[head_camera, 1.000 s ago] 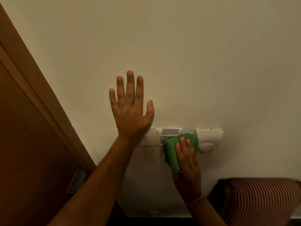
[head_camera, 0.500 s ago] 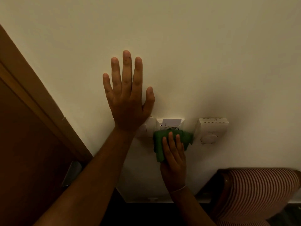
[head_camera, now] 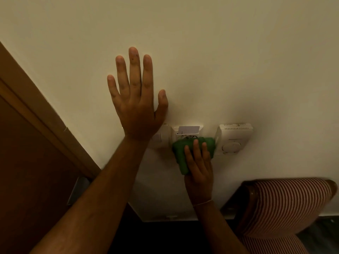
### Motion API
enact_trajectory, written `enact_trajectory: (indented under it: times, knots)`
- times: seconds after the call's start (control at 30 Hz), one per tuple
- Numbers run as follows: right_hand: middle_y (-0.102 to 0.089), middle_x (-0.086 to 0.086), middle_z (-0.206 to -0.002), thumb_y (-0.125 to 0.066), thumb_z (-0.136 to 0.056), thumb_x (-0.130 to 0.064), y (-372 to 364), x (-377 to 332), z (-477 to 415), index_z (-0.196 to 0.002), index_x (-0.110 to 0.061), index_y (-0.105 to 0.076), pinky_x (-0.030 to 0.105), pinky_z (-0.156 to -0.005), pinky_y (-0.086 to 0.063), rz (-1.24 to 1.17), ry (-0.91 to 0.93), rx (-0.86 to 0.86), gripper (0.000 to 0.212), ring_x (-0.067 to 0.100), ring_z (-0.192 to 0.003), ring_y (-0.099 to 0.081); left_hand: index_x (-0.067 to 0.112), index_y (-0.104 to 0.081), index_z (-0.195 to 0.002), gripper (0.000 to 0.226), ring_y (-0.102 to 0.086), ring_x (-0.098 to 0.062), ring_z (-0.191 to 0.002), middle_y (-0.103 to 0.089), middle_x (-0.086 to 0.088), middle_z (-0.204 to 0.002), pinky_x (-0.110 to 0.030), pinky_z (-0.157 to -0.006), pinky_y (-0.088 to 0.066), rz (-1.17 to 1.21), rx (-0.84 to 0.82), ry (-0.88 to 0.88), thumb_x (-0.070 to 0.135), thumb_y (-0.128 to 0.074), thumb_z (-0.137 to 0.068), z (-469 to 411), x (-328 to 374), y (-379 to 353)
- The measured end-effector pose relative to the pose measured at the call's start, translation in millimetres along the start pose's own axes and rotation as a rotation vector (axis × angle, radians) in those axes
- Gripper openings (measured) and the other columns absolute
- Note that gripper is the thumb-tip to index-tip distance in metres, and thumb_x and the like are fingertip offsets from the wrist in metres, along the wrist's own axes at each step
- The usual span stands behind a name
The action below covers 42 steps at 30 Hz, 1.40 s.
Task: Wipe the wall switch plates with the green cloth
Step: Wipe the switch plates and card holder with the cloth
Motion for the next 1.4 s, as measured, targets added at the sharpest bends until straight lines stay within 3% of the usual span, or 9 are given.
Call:
enact_trajectory:
  times: [0.1,0.27,0.37,0.47,0.7,0.9,1.03,1.13,1.4]
  knots:
    - [-0.018,-0.004,-0.18,-0.049,-0.111,0.001,-4.1,-6.4,0.5,-0.164,-0.017,-0.033,0.048,-0.136,-0.021,-0.062,-0.035,0.022,0.059,0.03,-0.168,-0.017,0.016,-0.027,-0.176,0.069,0.007,-0.019,-0.175,-0.026,-0.016,-0.179,-0.054,-0.141,-0.008,-0.002,0.001,-0.005,0.045,-0.041,-0.115,-0.5,1.7,0.6]
    - [-0.018,-0.006,-0.18,-0.056,-0.099,0.008,-21.4,-29.4,-11.4,-0.162,-0.018,-0.034,0.043,-0.138,-0.013,-0.116,0.029,0.003,0.072,0.025,-0.169,-0.012,0.014,-0.03,-0.175,0.069,-0.021,-0.039,-0.174,-0.036,-0.021,-0.177,-0.055,-0.141,-0.011,-0.007,0.012,-0.01,0.043,-0.043,-0.114,0.0,3.4,1.6]
    - [-0.031,0.0,-0.173,-0.053,-0.098,0.008,-26.2,-32.8,-15.7,-0.163,-0.02,-0.035,0.04,-0.138,-0.012,-0.049,0.142,-0.08,0.073,0.024,-0.169,-0.012,0.014,-0.03,-0.176,0.069,-0.002,-0.025,-0.177,-0.029,-0.018,-0.179,-0.054,-0.141,-0.009,-0.005,0.019,0.003,0.043,-0.042,-0.115,-1.0,2.9,1.6]
    - [-0.018,-0.001,-0.18,-0.055,-0.103,0.002,-19.1,-15.4,-12.6,-0.17,-0.026,-0.025,0.04,-0.138,-0.013,0.082,0.242,-0.086,0.078,0.021,-0.169,-0.014,0.014,-0.029,-0.176,0.069,0.006,-0.019,-0.175,-0.026,-0.017,-0.179,-0.054,-0.141,-0.008,-0.001,0.015,0.009,0.043,-0.041,-0.115,-1.2,1.4,0.1]
    - [-0.012,-0.005,-0.181,-0.065,-0.1,0.002,-8.2,-6.9,-3.5,-0.162,-0.017,-0.035,0.042,-0.138,-0.016,0.037,-0.007,0.056,0.071,0.025,-0.169,-0.012,0.017,-0.026,-0.177,0.069,0.007,-0.018,-0.175,-0.026,-0.017,-0.179,-0.054,-0.142,-0.008,0.002,0.016,-0.005,0.045,-0.038,-0.115,-1.5,1.2,-1.8]
    - [-0.04,0.005,-0.166,-0.06,-0.096,0.007,-30.3,-42.0,-13.3,-0.163,-0.02,-0.033,0.039,-0.138,-0.014,0.003,0.113,-0.065,0.077,0.02,-0.169,-0.011,0.02,-0.009,-0.183,0.076,0.011,-0.018,-0.175,-0.018,-0.015,-0.181,-0.053,-0.142,-0.004,0.014,-0.016,-0.019,0.045,-0.037,-0.116,-1.2,1.5,0.7]
    - [-0.024,0.001,-0.176,-0.066,-0.096,0.006,-23.5,-30.9,-14.1,-0.169,-0.023,-0.024,0.039,-0.138,-0.01,0.043,0.189,-0.114,0.089,0.019,-0.169,-0.01,0.018,-0.022,-0.178,0.07,0.013,-0.016,-0.174,-0.012,-0.012,-0.182,-0.053,-0.142,-0.003,0.029,-0.037,0.0,0.045,-0.038,-0.116,-1.7,1.3,0.9]
    - [-0.008,-0.005,-0.181,-0.059,-0.102,-0.002,-6.9,-8.7,-11.5,-0.169,-0.024,-0.023,0.041,-0.139,-0.012,0.059,0.101,-0.06,0.08,0.021,-0.169,-0.011,0.017,-0.023,-0.177,0.069,0.014,-0.015,-0.174,-0.016,-0.015,-0.181,-0.054,-0.142,-0.004,0.032,-0.032,0.005,0.046,-0.036,-0.116,-2.0,1.5,0.5]
    - [-0.009,-0.007,-0.181,-0.065,-0.099,0.007,-8.8,-18.0,-13.0,-0.167,-0.023,-0.025,0.046,-0.138,-0.013,-0.126,-0.113,0.031,0.084,0.025,-0.169,-0.007,0.015,-0.024,-0.176,0.069,0.014,-0.015,-0.174,-0.023,-0.02,-0.18,-0.053,-0.142,-0.003,0.022,-0.036,0.009,0.047,-0.035,-0.116,-3.7,1.0,0.9]
Point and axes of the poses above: each hand's wrist, its own z-axis away from the middle knuckle, its own y-axis out of the back of the hand, x = y × z, the point moved 4 cm from there along -z, towards the middle knuckle
